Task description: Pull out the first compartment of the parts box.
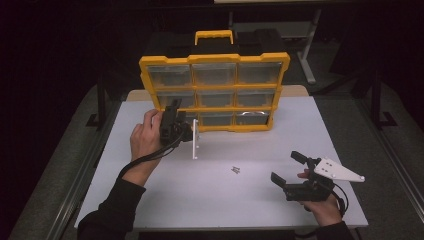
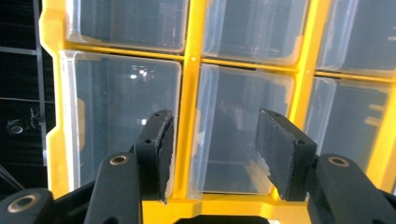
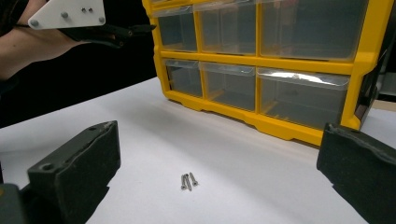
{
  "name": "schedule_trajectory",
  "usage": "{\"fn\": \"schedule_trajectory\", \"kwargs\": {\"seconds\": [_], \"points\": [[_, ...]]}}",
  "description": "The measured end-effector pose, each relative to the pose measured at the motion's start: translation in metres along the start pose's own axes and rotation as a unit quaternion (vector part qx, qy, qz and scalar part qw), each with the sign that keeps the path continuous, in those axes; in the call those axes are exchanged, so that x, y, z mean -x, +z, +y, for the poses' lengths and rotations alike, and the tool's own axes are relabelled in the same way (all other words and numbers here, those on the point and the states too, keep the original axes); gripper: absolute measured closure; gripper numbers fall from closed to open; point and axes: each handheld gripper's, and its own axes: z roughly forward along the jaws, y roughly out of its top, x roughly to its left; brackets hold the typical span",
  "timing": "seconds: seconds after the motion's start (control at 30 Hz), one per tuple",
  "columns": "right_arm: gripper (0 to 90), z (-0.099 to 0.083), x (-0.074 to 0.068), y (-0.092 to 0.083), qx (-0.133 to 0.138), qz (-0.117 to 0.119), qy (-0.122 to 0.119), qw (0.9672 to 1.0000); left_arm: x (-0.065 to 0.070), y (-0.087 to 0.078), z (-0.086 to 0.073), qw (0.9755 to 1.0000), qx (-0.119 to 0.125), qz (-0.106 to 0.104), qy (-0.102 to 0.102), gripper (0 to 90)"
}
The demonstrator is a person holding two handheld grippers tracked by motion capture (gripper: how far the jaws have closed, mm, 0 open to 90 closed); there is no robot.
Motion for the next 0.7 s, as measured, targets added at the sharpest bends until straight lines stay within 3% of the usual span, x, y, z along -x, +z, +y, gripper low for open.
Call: {"fn": "schedule_trajectory", "kwargs": {"seconds": [0.7], "points": [[0.0, 0.0, 0.0, 0.0, 0.001, 0.001, 0.0, 1.0, -0.018, 0.01, -0.003, 0.9993, -0.015, 0.029, 0.018, 54.5]]}}
